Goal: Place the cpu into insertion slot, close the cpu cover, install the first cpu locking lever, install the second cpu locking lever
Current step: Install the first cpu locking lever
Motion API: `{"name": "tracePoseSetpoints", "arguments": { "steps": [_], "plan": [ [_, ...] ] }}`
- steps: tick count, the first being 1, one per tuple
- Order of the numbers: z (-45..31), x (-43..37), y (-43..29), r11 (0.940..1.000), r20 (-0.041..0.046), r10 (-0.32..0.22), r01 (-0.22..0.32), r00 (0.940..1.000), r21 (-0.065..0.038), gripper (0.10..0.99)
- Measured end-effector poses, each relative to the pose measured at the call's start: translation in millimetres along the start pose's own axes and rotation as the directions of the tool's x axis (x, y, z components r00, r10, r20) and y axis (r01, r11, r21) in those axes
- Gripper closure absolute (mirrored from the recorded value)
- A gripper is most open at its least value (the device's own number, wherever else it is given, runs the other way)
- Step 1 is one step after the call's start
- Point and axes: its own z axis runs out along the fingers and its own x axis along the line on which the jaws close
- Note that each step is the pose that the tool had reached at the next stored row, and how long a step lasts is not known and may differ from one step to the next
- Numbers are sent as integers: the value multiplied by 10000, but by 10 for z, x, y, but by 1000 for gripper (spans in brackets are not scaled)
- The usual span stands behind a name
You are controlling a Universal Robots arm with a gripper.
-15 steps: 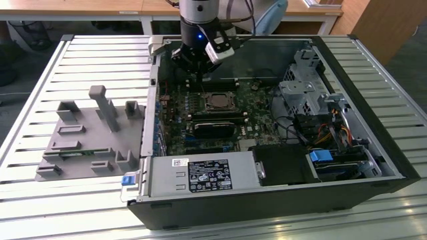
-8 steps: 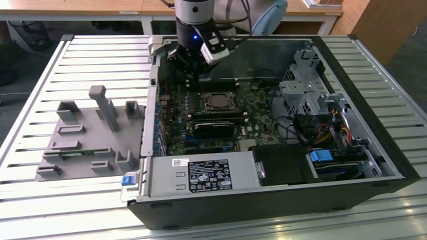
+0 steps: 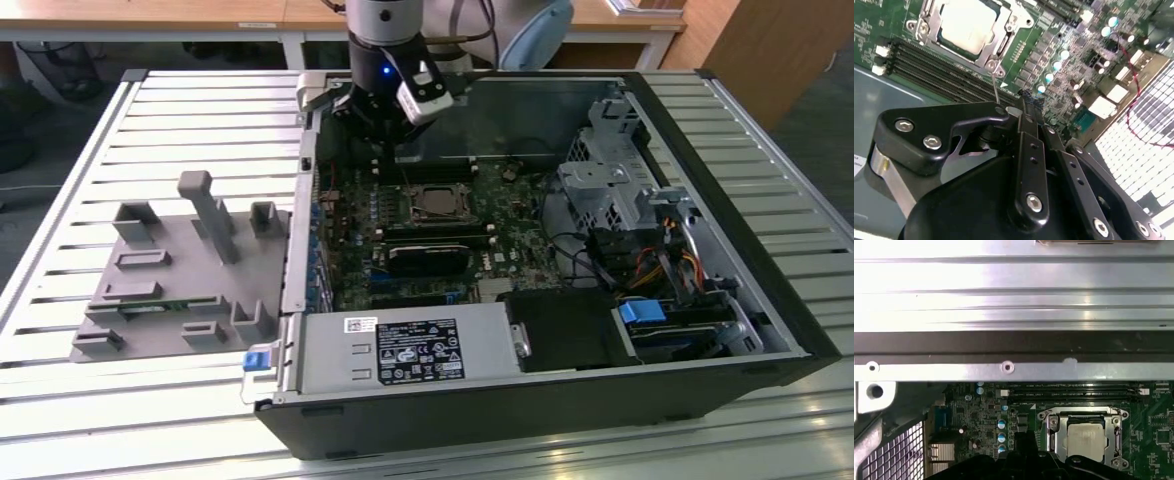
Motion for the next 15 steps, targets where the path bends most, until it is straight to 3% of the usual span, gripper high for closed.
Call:
{"name": "tracePoseSetpoints", "arguments": {
  "steps": [8,15],
  "plan": [
    [15,-11,38,10000,0,1,-1,10000,0,980],
    [19,-101,53,10000,0,1,-1,10000,0,980]
  ]
}}
